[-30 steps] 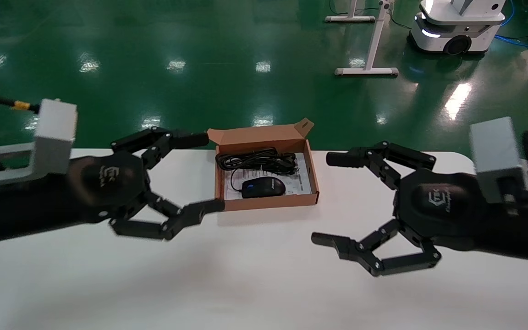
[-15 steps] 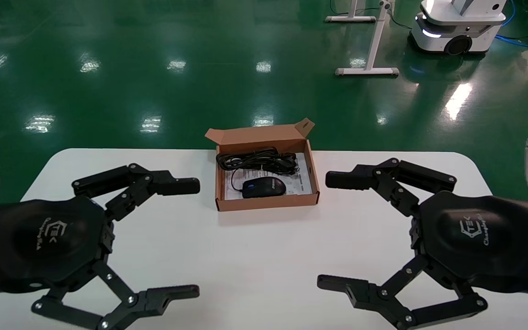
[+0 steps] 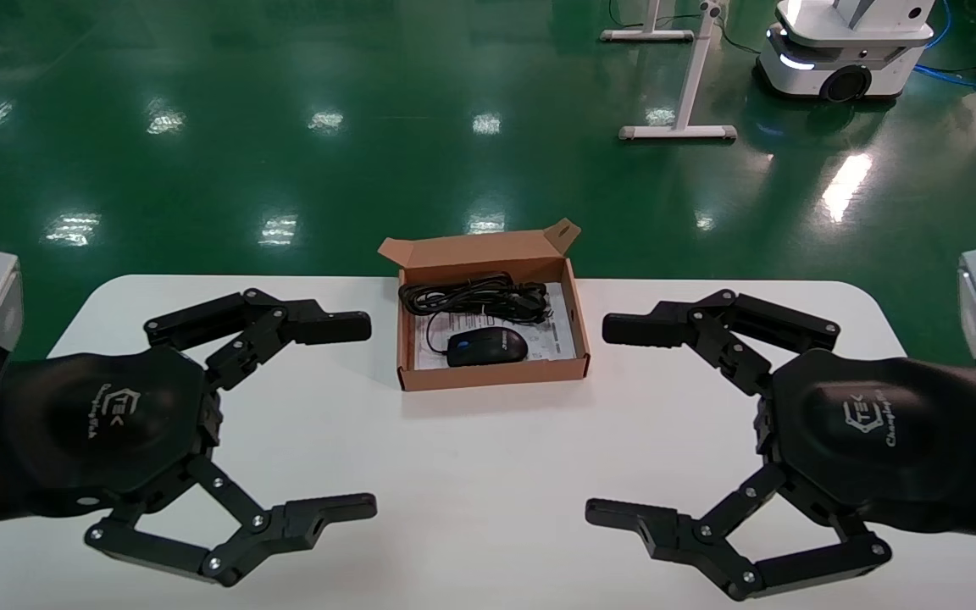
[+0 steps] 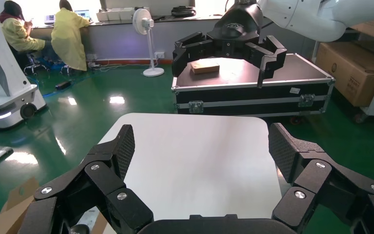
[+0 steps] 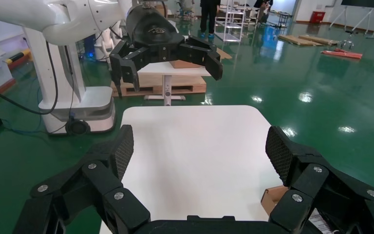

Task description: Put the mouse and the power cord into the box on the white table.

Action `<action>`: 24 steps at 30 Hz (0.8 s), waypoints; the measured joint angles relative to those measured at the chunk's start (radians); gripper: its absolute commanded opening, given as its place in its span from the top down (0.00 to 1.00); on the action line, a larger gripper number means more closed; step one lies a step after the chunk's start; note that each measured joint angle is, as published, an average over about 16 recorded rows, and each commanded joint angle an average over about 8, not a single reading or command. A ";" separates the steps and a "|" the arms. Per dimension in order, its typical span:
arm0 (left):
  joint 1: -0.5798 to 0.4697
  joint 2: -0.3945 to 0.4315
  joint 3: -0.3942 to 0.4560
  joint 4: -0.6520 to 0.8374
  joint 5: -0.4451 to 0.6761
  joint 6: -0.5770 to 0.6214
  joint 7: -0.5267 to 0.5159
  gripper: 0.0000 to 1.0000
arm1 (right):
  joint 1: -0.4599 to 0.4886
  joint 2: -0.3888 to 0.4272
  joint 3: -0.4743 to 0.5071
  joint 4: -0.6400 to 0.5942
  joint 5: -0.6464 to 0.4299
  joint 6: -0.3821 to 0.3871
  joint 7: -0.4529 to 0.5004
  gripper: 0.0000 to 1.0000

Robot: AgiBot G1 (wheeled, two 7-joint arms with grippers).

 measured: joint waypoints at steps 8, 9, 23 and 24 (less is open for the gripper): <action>-0.003 0.004 0.003 0.006 0.005 -0.004 0.002 0.00 | 0.002 -0.001 -0.002 -0.002 -0.003 0.001 -0.001 0.00; -0.004 0.005 0.003 0.007 0.005 -0.004 0.002 0.00 | 0.002 -0.001 -0.002 -0.002 -0.004 0.001 -0.001 0.00; -0.006 0.007 0.005 0.011 0.008 -0.007 0.003 0.00 | 0.003 -0.001 -0.003 -0.003 -0.005 0.002 -0.002 0.00; -0.006 0.007 0.005 0.011 0.008 -0.007 0.003 0.00 | 0.003 -0.001 -0.003 -0.003 -0.005 0.002 -0.002 0.00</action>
